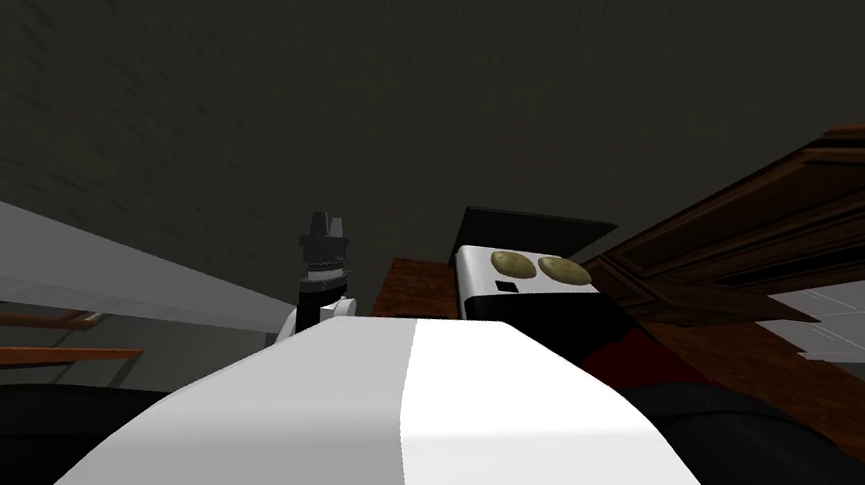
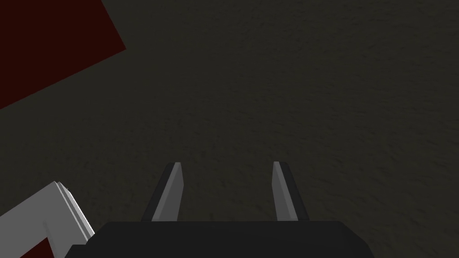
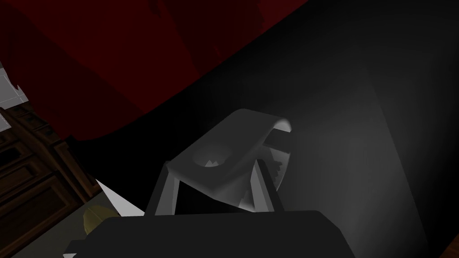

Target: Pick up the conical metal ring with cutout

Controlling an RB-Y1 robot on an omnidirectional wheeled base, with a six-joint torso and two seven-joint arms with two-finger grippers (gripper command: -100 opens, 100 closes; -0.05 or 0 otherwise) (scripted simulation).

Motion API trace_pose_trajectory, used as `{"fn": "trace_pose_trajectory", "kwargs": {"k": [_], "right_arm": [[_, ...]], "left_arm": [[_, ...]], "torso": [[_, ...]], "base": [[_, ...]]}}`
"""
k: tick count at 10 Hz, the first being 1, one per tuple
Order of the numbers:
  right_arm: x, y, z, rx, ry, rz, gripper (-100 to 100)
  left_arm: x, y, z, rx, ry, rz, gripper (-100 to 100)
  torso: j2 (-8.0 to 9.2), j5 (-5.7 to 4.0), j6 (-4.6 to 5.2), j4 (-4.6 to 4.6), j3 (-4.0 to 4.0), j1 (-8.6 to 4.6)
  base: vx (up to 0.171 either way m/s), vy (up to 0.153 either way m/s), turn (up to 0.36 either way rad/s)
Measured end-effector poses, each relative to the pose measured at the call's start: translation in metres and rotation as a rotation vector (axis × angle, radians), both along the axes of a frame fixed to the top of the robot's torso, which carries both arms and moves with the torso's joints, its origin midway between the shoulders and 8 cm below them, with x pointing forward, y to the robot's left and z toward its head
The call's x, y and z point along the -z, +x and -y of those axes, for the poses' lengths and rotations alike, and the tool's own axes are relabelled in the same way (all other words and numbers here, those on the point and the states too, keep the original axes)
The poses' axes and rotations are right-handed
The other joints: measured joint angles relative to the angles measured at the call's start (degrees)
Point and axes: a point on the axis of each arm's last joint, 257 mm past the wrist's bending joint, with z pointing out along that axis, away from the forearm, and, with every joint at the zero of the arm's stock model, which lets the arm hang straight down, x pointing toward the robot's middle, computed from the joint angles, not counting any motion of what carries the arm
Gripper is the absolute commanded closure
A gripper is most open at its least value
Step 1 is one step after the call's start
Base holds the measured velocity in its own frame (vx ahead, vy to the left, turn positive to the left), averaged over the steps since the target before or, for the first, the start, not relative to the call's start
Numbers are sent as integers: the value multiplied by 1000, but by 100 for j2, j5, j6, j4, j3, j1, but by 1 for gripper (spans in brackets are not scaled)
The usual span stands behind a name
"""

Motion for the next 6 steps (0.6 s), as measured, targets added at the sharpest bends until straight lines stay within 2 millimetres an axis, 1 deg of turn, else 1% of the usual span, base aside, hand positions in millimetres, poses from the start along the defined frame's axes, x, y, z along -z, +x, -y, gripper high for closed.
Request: {"fn": "trace_pose_trajectory", "kwargs": {"k": [1, 4, 5, 6], "right_arm": [[0, 0, 0, 0, 0, 0, 100], [-10, -12, 1, -6, -2, -2, 100], [-15, -17, 2, -11, -1, -2, 100], [-15, -18, 2, -12, -1, -2, 0]], "left_arm": [[0, 0, 0, 0, 0, 0, 0], [0, 0, 0, 0, 0, 0, 0], [0, 0, 0, 0, 0, 0, 0], [0, 0, 0, 0, 0, 0, 0]], "torso": [[0, 0, 0, 0, 0, 0], [-33, 4, 1, -5, -18, 26], [-29, 6, 1, -6, -17, 26], [-17, 3, -2, -3, -10, 15]], "base": [[47, 25, -41], [87, 55, -59], [27, 24, -15], [6, 6, 2]]}}
